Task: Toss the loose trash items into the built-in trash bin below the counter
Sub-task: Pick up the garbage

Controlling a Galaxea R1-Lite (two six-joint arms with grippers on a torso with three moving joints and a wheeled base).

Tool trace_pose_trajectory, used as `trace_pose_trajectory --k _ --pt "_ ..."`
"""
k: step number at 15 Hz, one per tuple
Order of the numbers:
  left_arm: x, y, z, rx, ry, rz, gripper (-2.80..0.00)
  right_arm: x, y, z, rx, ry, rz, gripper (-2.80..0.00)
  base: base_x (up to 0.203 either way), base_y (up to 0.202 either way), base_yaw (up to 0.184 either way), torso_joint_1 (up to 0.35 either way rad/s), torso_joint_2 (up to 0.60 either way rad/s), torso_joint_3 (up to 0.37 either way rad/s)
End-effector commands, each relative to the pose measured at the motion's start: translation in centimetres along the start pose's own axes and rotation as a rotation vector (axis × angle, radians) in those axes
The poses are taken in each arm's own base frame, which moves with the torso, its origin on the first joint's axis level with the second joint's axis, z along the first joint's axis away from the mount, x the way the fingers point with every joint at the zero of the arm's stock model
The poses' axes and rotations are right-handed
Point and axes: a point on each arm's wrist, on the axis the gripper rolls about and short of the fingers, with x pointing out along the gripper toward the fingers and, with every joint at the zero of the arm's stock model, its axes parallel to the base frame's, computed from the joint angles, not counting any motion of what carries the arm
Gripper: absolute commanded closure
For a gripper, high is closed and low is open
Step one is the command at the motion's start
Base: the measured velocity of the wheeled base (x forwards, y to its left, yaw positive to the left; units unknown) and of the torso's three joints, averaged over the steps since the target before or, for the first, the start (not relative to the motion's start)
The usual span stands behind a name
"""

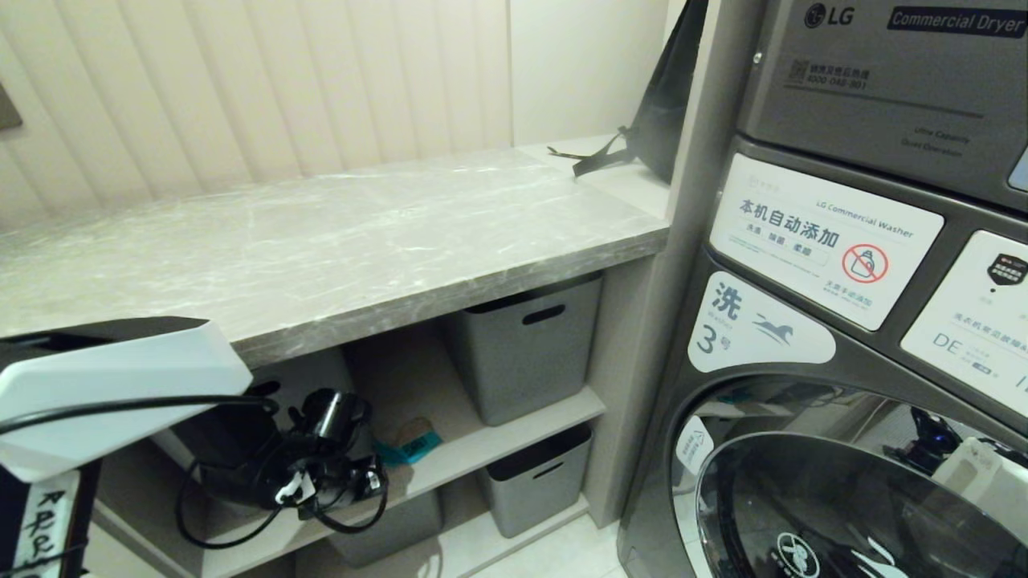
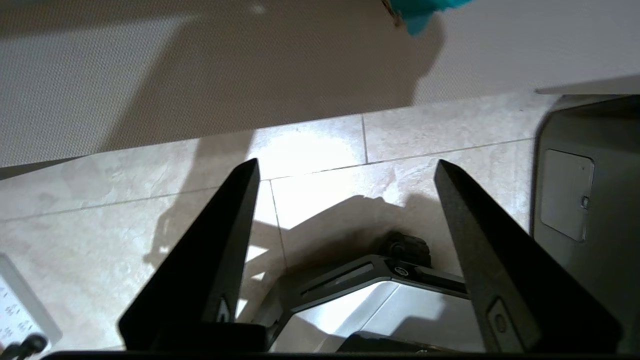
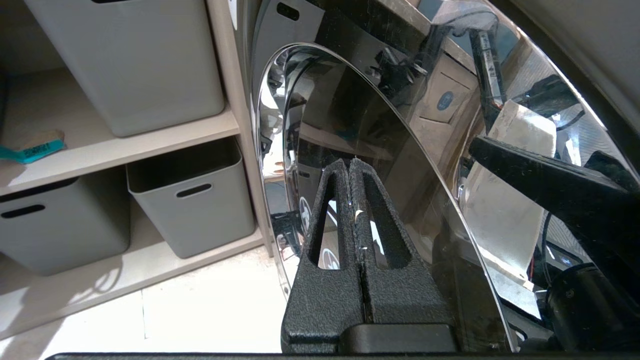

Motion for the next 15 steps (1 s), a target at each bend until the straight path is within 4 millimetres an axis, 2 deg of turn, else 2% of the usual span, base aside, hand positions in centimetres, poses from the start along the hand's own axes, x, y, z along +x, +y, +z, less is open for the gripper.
trace_pose_trajectory --k 1,3,7,10,12,15 --pt "-1.2 0.1 0.0 -0.009 -0.036 -0.026 -2.8 0.0 0.0 0.0 0.0 -0.002 0.001 0.0 0.0 0.0 0.0 0.0 0.0 0.0" --pt "-1.2 0.1 0.1 -0.023 -0.044 -0.03 -2.8 0.0 0.0 0.0 0.0 0.0 0.001 0.0 0.0 0.0 0.0 0.0 0.0 0.0" --pt "-0.7 -0.3 0.7 -0.172 -0.128 -0.093 -2.8 0.0 0.0 0.0 0.0 -0.002 0.001 0.0 0.0 0.0 0.0 0.0 0.0 0.0" --pt "0.2 0.7 1.1 -0.202 -0.147 -0.082 -2.8 0.0 0.0 0.0 0.0 -0.002 0.001 0.0 0.0 0.0 0.0 0.0 0.0 0.0" --pt "0.6 2.0 1.8 -0.219 -0.155 -0.072 -2.8 0.0 0.0 0.0 0.0 -0.002 0.001 0.0 0.0 0.0 0.0 0.0 0.0 0.0" --pt "1.5 5.3 3.4 -0.235 -0.141 -0.104 -2.8 0.0 0.0 0.0 0.0 0.0 0.001 0.0 0.0 0.0 0.0 0.0 0.0 0.0"
